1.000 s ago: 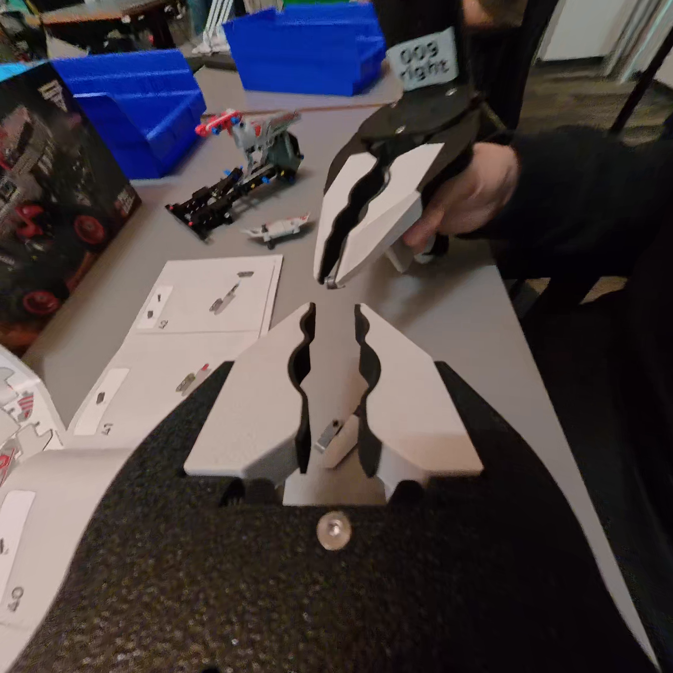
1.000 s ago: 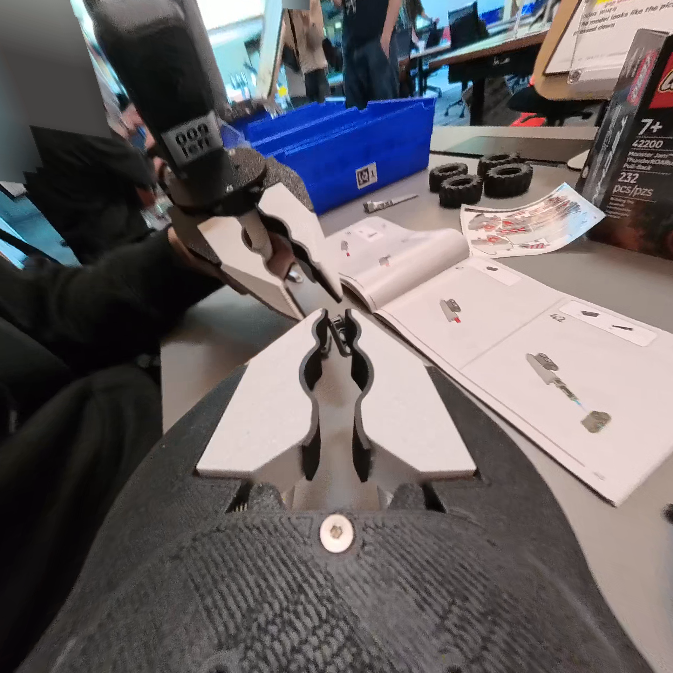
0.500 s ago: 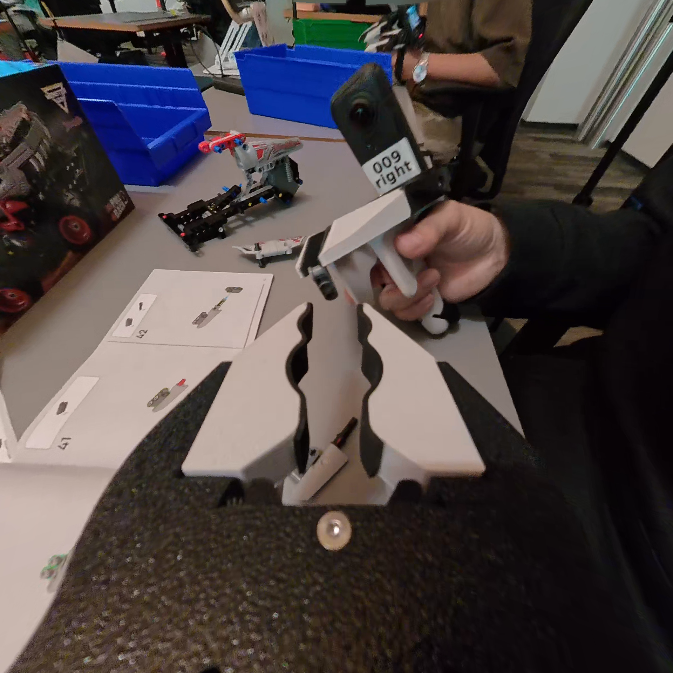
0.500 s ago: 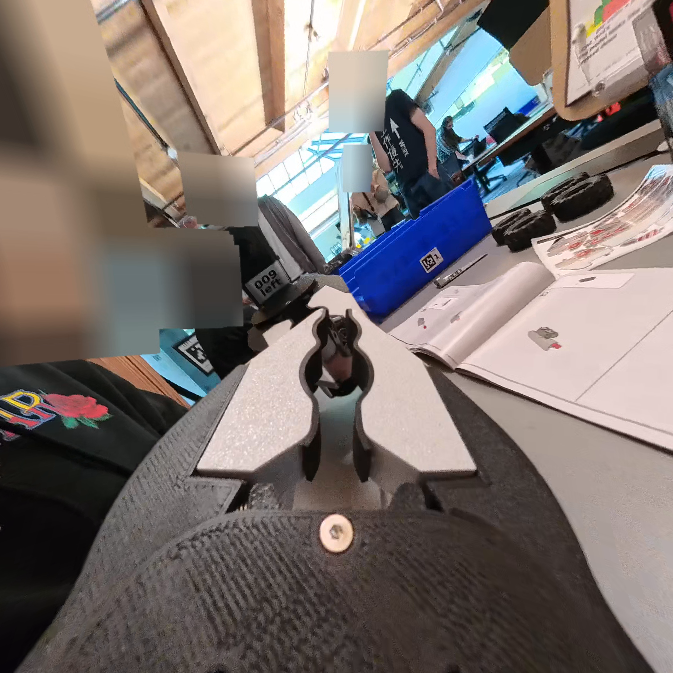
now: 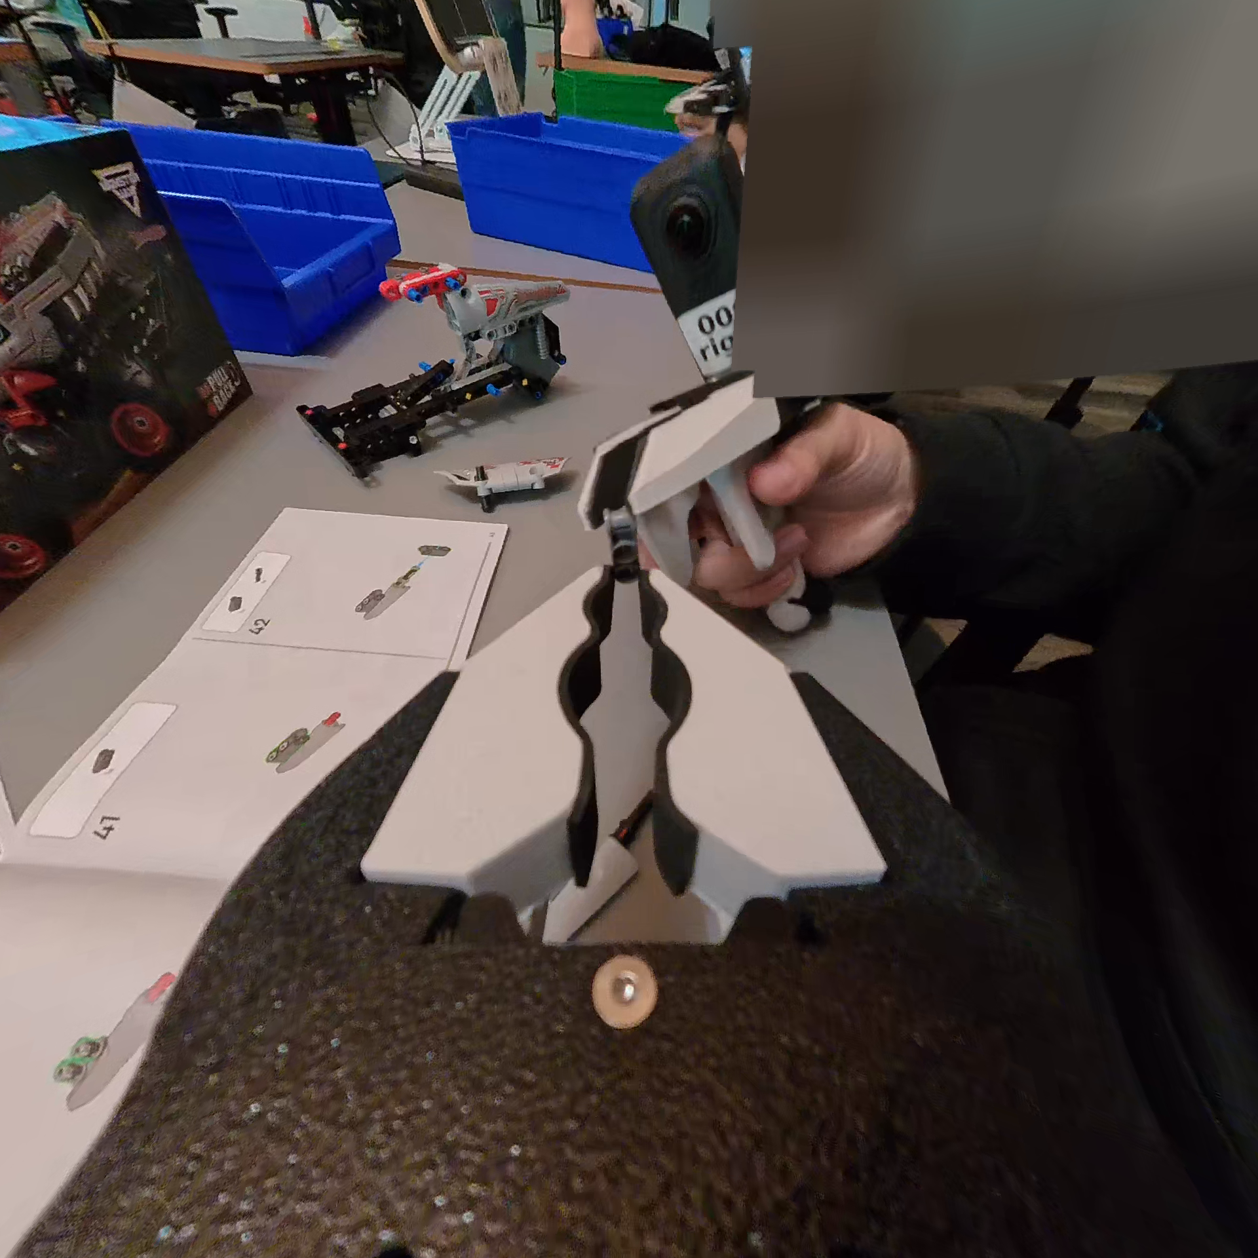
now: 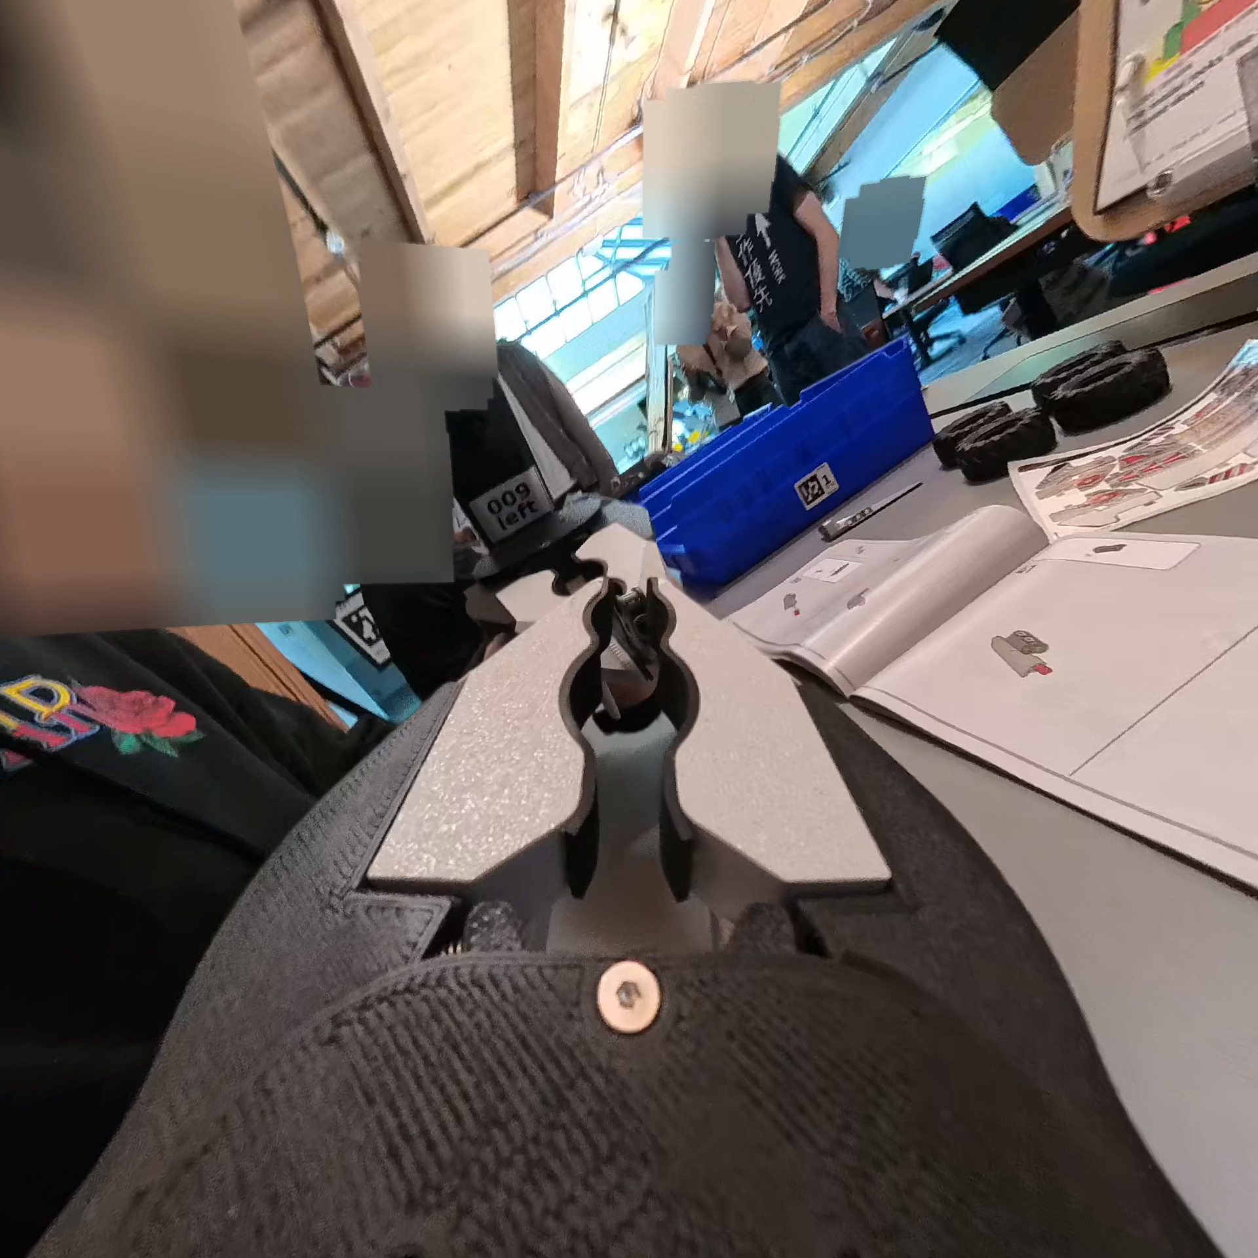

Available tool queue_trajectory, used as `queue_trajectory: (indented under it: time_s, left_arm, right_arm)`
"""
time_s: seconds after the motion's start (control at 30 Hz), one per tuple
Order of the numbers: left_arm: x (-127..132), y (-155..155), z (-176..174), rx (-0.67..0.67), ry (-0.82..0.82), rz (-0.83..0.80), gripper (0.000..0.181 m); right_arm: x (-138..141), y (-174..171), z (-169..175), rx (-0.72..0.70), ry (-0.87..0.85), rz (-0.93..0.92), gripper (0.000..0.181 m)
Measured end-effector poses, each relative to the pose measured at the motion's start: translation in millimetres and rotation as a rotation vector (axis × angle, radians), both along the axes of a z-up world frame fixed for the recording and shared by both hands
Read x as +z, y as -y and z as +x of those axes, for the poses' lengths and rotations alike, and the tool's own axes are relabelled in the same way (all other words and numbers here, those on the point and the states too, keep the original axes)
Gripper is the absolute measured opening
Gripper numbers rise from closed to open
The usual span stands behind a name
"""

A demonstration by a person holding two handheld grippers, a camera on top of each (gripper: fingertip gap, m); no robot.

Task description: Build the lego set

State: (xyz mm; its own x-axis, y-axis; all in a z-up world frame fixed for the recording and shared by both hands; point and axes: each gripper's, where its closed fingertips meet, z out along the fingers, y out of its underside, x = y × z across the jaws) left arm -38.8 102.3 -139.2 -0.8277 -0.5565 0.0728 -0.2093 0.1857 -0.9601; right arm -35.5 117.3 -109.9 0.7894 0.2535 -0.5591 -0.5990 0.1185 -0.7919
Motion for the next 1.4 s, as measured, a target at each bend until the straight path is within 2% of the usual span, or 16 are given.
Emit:
queue_trajectory:
  time_s: [0.03, 0.2, 0.4, 0.53, 0.6, 0.8, 1.0, 1.17, 1.23, 1.4]
  left_arm:
    - [0, -1, -2, -0.014, 0.002, 0.008, 0.005]
    - [-6, -6, -7, -0.059, 0.012, 0.051, 0.004]
    - [-2, 1, -15, -0.128, -0.004, -0.014, 0.004]
    - [-2, 4, -20, -0.163, -0.022, -0.04, 0.004]
    - [-1, 6, -21, -0.17, -0.024, -0.049, 0.004]
    - [-3, 2, -16, -0.136, -0.022, -0.038, 0.005]
    - [-10, -1, -11, -0.097, -0.008, 0.04, 0.013]
    - [-6, 4, -9, -0.08, 0.0, 0.012, 0.013]
    - [-5, 4, -8, -0.068, 0.011, 0.011, 0.003]
    - [-1, 2, -7, -0.064, 0.023, -0.021, 0.0]
  right_arm:
    - [0, 2, -2, 0.019, 0.031, -0.014, 0.008]
    - [-5, 12, -7, 0.057, 0.226, -0.091, 0.004]
    - [-13, 7, -16, 0.088, 0.295, -0.154, 0.028]
    - [-12, 4, -24, 0.094, 0.376, -0.147, 0.008]
    - [-10, 4, -26, 0.09, 0.402, -0.133, 0.007]
    - [-13, 2, -21, 0.052, 0.427, -0.158, 0.007]
    - [-9, 5, -5, -0.01, 0.34, -0.142, 0.006]
    - [-9, 3, -13, 0.019, 0.363, -0.139, 0.006]
    - [-9, 1, -14, 0.018, 0.362, -0.138, 0.006]
    - [-6, 3, -16, 0.035, 0.363, -0.11, 0.006]
